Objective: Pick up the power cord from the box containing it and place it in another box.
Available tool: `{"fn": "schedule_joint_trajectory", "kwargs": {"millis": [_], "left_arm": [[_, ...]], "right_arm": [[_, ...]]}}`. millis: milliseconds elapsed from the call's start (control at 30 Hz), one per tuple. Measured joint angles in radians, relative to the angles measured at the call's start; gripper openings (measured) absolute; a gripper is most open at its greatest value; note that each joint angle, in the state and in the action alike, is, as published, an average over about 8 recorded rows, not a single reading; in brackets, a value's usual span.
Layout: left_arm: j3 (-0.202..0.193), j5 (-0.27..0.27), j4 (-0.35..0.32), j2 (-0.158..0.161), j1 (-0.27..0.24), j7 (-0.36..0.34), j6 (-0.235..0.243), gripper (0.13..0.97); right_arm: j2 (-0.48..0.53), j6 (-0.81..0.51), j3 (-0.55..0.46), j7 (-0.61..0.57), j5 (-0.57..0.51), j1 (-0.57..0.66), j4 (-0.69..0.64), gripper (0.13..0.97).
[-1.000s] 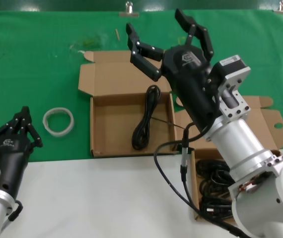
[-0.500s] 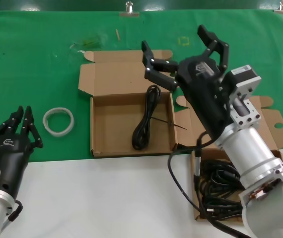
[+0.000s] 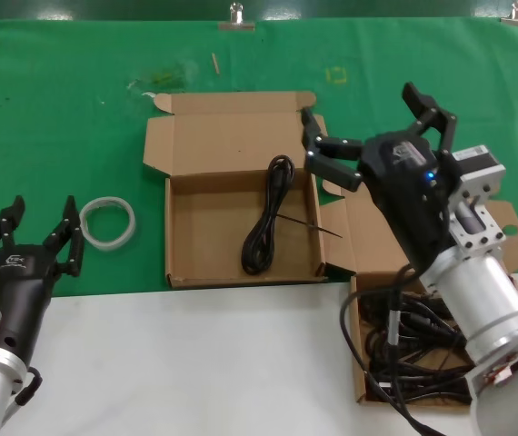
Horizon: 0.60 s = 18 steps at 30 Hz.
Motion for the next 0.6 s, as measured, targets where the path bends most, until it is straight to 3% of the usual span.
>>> {"fn": "schedule_joint_trajectory", "kwargs": {"millis": [67, 600], "left_arm": [[0.000, 0.000, 0.000, 0.000, 0.000, 0.000, 0.000, 0.327], [0.000, 0.000, 0.000, 0.000, 0.000, 0.000, 0.000, 0.701]], "right_arm": [[0.005, 0.004, 0.007, 0.007, -0.006, -0.008, -0.002, 0.963], [0.041, 0.035, 0.064, 0.060, -0.055, -0.069, -0.017, 0.966]]}}
